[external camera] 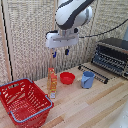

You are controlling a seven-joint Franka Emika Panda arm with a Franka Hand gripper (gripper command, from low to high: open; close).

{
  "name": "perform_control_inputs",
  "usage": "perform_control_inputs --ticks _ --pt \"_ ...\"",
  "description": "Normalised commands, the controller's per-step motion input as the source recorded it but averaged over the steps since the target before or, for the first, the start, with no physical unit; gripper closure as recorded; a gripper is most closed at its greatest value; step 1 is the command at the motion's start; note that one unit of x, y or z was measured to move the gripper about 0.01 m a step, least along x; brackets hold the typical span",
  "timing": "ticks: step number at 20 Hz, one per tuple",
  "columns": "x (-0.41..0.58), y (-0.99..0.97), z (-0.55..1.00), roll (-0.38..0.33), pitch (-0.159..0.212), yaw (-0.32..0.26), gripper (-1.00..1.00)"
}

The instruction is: Carefully direct your gripping tool toward the mac and cheese carton. Clutch the mac and cheese carton gently but firmly in your gripping tool. Slide your gripping tool, with the carton in hand, above the container. Loosen your grip, letting the carton of mac and cheese effortlessly fall into the container.

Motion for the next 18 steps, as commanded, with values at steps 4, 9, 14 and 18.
perform_control_inputs --ticks 4,9,14,18 --pt "0.164 0.46 -0.47 -0.074 0.021 0.011 -1.00" --pt "0.176 0.52 -0.55 -0.088 0.029 0.014 -1.00" --pt "0.162 0.35 -0.45 -0.052 0.057 0.008 -1.00" --pt "0.091 0.23 -0.55 -0.065 0.126 0.014 -1.00"
